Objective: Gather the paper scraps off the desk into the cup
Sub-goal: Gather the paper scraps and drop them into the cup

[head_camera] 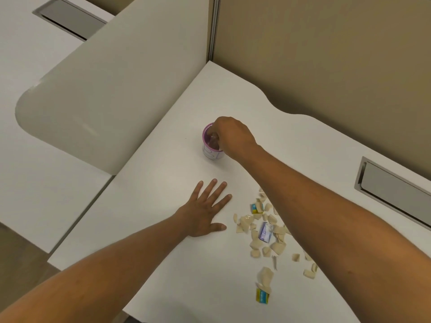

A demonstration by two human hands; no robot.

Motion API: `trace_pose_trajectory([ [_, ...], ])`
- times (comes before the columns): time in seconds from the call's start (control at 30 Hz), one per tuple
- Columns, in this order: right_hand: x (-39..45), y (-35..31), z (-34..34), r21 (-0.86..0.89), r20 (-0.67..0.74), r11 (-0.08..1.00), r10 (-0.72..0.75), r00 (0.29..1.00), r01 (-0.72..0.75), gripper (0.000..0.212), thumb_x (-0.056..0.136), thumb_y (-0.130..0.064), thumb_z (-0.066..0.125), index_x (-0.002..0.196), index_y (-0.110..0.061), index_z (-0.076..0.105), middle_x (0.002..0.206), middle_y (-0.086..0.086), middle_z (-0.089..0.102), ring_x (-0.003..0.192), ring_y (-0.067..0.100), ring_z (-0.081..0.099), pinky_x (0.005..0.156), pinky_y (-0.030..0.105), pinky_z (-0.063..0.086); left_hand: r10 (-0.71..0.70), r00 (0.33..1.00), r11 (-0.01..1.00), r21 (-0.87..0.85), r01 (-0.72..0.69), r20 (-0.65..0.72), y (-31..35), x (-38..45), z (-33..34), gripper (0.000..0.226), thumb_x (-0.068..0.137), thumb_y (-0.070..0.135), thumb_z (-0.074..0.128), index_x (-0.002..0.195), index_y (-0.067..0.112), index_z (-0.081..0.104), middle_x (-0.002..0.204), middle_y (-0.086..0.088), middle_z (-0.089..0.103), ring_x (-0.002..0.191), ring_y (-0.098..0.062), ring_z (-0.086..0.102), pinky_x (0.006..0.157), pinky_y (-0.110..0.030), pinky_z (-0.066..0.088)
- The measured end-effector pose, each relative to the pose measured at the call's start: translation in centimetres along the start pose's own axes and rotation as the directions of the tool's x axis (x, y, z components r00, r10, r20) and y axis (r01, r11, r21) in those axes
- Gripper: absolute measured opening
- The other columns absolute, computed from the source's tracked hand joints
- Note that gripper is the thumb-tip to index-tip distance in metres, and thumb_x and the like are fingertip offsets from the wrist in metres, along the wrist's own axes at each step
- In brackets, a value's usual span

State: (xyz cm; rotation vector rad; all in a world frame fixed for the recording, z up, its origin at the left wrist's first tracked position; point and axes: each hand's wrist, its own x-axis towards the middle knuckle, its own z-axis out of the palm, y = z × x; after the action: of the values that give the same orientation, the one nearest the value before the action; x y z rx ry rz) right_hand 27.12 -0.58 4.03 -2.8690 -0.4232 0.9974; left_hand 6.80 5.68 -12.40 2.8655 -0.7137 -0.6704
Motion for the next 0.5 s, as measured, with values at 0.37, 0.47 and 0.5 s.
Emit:
trace_pose_trajectory([
  [0.37, -5.9, 9.0, 0.9, 0.314, -0.452, 0.932, -0.021, 0.892, 0.181, 0.025, 0.089, -0.015, 0.072, 0.113, -0.024, 0.075, 0.114, -0.001, 0.074, 0.097, 0.018, 0.069, 0.084, 0.029, 0.053, 0.013, 0.999, 1.000, 0.008, -0.013, -0.053, -0.7, 0.0, 0.5, 0.095, 0.092, 0.083, 0.011, 0.167, 0.027, -0.005, 0.174, -0.010, -0.019, 0.160, -0.039, -0.018, 0.128, -0.063, -0.005],
  [0.47, -8.2, 15.0, 6.3, 0.313, -0.393, 0.949, 0.103, 0.914, 0.028, 0.026, 0.098, -0.024, 0.061, 0.122, -0.021, 0.069, 0.126, 0.003, 0.067, 0.115, 0.024, 0.062, 0.097, 0.036, 0.052, 0.009, 0.998, 1.000, 0.024, -0.007, -0.067, -0.5, 0.1, 0.6, 0.096, 0.091, 0.083, 0.012, 0.167, 0.026, 0.000, 0.175, -0.010, -0.013, 0.161, -0.040, -0.011, 0.127, -0.063, -0.001],
  [0.5, -8.9, 16.5, 8.4, 0.296, -0.330, 0.954, 0.140, 0.933, -0.039, 0.034, 0.098, -0.032, 0.059, 0.130, -0.021, 0.063, 0.135, 0.006, 0.060, 0.125, 0.027, 0.055, 0.100, 0.039, 0.049, 0.008, 0.998, 1.000, 0.026, -0.006, -0.064, -0.5, 0.1, 0.7, 0.097, 0.091, 0.084, 0.012, 0.167, 0.027, -0.002, 0.174, -0.010, -0.014, 0.161, -0.040, -0.012, 0.127, -0.063, -0.003],
])
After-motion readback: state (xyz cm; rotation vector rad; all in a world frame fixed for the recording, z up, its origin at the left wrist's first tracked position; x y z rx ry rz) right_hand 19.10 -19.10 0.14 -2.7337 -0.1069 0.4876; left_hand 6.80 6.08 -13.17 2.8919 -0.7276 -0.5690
